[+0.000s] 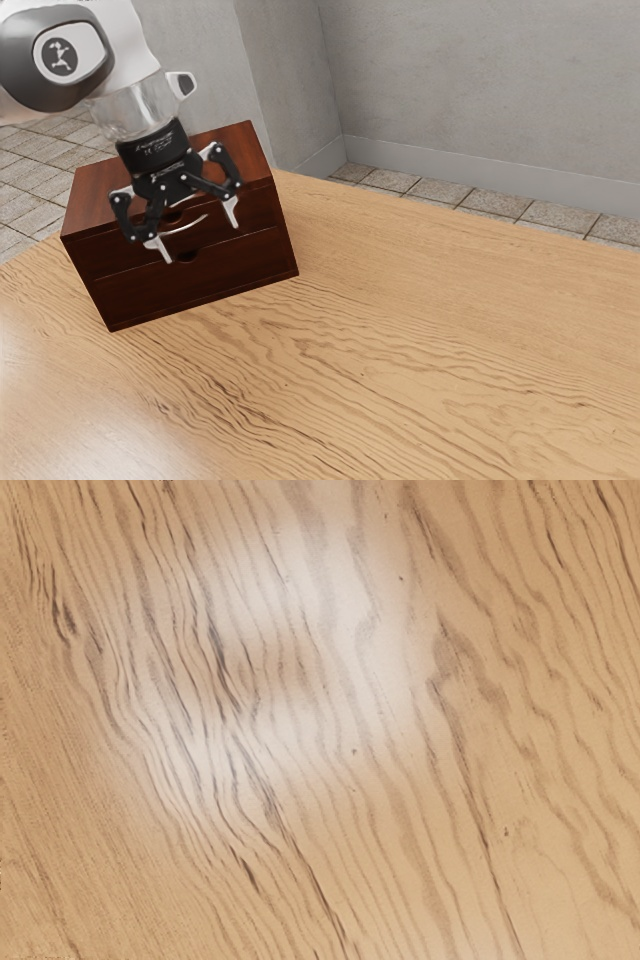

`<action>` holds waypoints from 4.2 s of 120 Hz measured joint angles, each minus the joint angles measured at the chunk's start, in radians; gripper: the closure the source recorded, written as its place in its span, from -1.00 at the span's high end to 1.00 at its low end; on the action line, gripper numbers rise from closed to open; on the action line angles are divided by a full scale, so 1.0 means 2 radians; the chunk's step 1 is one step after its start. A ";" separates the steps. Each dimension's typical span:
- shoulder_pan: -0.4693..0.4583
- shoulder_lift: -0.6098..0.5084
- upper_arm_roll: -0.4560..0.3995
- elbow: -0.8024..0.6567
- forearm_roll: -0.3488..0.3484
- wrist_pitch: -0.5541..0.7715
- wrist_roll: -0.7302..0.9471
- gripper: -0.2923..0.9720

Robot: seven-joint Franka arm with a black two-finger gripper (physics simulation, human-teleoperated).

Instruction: Pull the drawer handle with one arm to open the drawer

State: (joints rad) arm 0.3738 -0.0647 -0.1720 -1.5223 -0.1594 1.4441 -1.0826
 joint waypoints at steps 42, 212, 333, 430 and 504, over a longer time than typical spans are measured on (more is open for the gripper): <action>0.003 -0.005 0.017 -0.007 0.043 0.028 -0.239 0.47; -0.016 0.038 0.047 -0.064 0.137 0.217 -0.577 0.21; 0.014 0.057 0.063 -0.065 0.142 0.223 -0.567 0.19; 0.014 0.071 0.062 -0.062 0.144 0.244 -0.558 0.08; 0.013 0.080 0.060 -0.064 0.141 0.244 -0.556 0.06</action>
State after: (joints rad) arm 0.3992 0.0953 -0.0518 -1.6501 0.1234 1.9313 -2.1939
